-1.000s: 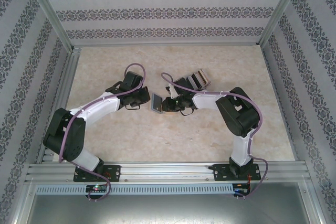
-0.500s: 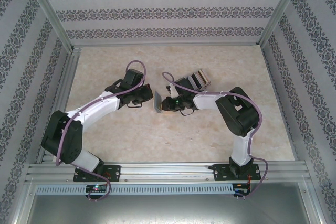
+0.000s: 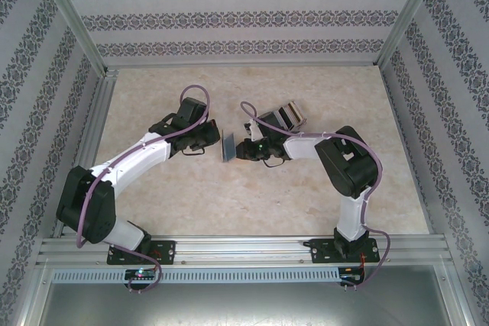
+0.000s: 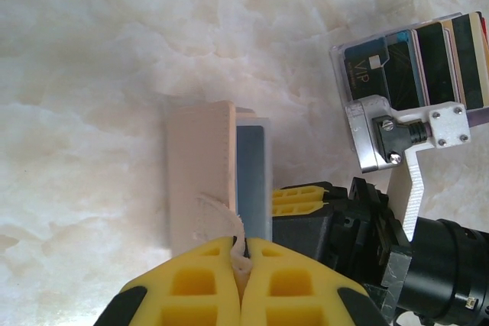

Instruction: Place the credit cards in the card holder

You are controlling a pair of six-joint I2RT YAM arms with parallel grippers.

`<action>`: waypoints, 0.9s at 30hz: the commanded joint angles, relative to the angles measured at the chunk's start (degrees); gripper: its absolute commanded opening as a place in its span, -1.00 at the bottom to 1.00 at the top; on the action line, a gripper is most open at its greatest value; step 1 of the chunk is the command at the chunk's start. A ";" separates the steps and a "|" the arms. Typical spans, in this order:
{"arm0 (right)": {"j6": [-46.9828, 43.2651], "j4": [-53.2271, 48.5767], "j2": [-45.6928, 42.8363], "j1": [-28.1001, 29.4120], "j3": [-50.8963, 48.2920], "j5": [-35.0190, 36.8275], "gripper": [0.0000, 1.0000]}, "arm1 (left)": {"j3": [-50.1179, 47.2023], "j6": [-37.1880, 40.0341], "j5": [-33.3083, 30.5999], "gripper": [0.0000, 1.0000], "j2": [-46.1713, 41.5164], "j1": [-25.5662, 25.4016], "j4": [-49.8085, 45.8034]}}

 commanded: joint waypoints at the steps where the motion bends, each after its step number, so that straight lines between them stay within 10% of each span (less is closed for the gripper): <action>1: 0.17 0.32 -1.73 -1.04 -1.90 -0.95 -0.61 | 0.78 1.38 -2.08 -0.98 -1.59 -0.29 -1.67; 27: -3.01 -6.71 -1.70 -0.98 3.67 -0.50 -0.34 | -10.23 0.13 -4.62 -1.00 0.25 0.62 2.73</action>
